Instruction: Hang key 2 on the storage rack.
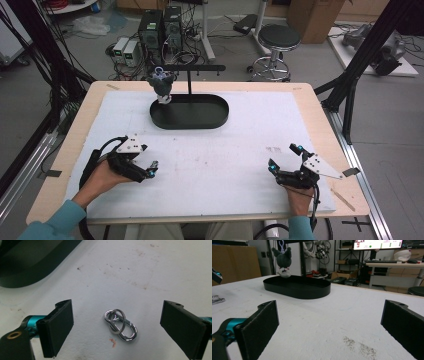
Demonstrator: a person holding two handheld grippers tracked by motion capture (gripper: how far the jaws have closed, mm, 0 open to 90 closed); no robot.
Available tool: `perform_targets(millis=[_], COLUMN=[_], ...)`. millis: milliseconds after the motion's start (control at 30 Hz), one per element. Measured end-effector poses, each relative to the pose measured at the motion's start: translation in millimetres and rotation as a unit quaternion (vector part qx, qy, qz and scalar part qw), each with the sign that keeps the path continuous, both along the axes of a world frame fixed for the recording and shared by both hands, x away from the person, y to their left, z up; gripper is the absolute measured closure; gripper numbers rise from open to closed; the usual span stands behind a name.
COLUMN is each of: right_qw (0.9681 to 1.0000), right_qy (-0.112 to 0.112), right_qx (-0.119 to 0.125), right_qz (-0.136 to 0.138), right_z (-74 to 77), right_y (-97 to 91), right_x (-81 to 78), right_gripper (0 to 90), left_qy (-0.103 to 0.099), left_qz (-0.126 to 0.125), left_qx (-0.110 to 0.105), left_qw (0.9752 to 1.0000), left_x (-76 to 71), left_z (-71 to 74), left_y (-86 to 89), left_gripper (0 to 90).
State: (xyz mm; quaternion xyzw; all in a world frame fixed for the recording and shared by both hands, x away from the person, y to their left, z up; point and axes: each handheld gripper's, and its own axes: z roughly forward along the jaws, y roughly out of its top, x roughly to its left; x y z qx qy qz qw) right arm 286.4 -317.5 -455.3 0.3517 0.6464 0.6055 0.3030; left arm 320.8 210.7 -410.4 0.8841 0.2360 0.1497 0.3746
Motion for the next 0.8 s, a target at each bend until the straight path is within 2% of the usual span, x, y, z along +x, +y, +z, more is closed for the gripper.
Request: perform_targets(millis=[267, 600, 800], right_qw=[1.0, 1.0, 1.0], right_qy=[-0.001, -0.001, -0.001], right_qx=[0.0, 0.0, 0.0], right_qz=[0.0, 0.0, 0.0], right_z=[0.0, 0.0, 0.0], right_y=[-0.2, -0.1, -0.2], right_x=[0.0, 0.0, 0.0], right_gripper=[0.7, 0.7, 0.7], left_qy=[0.028, 0.042, 0.053], left_qz=[0.002, 0.004, 0.011], left_qx=[0.022, 0.039, 0.053], left_qw=[0.9994, 0.9983, 0.9971], left_x=[4.7, 6.9, 7.2], left_z=[-5.6, -8.5, -9.5], left_y=[-1.9, -7.1, -8.2], left_gripper=[24.9, 36.5, 47.1])
